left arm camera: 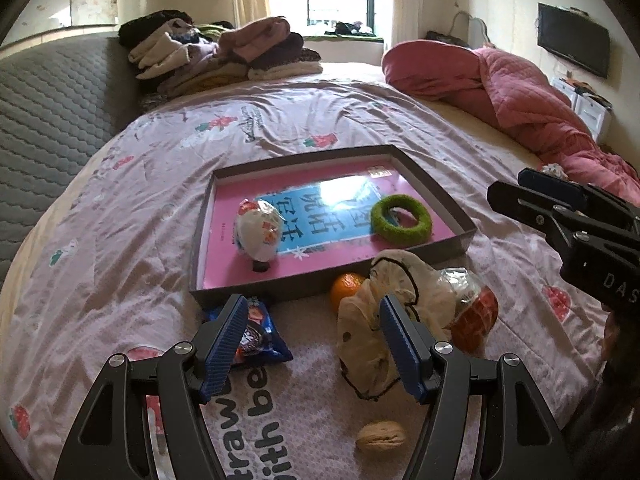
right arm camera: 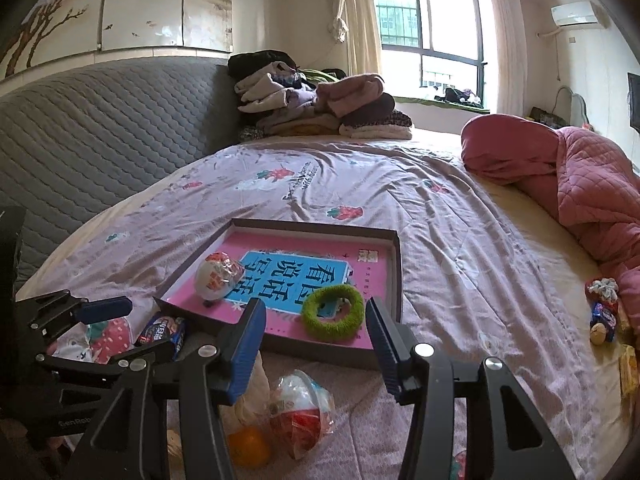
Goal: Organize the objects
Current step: 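Withdraw both grippers from the tray back toward the remaining items, then move the left gripper to the white mesh bag while the right gripper approaches the clear bag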
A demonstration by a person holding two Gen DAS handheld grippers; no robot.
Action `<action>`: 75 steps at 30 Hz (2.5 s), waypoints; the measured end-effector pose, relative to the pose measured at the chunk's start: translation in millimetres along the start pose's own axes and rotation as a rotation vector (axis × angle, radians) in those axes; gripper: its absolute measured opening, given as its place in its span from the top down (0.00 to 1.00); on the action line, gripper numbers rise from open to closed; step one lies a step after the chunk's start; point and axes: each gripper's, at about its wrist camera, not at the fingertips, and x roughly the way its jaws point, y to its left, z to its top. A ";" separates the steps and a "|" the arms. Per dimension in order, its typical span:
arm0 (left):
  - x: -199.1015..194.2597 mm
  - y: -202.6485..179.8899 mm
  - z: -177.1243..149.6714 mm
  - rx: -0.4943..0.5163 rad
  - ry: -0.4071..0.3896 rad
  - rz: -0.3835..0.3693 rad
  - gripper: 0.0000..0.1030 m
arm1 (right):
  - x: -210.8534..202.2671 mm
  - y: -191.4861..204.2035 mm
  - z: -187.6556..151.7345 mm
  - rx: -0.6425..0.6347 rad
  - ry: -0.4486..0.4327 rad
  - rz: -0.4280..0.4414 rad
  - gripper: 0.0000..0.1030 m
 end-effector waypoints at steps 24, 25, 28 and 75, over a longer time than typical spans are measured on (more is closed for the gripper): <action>21.7 -1.3 -13.6 0.007 0.087 -0.025 0.32 | 17.8 4.3 -33.3 -0.015 0.149 0.021 0.50; 22.1 -1.4 -14.1 0.005 0.089 -0.025 0.32 | 17.7 4.7 -33.8 -0.018 0.148 0.021 0.50; 23.9 -2.4 -14.9 0.011 0.101 -0.021 0.32 | 17.0 5.4 -35.6 -0.022 0.152 0.019 0.50; 59.8 -5.5 -22.1 -0.010 0.166 -0.021 0.32 | 40.7 11.5 -66.1 -0.055 0.291 0.035 0.50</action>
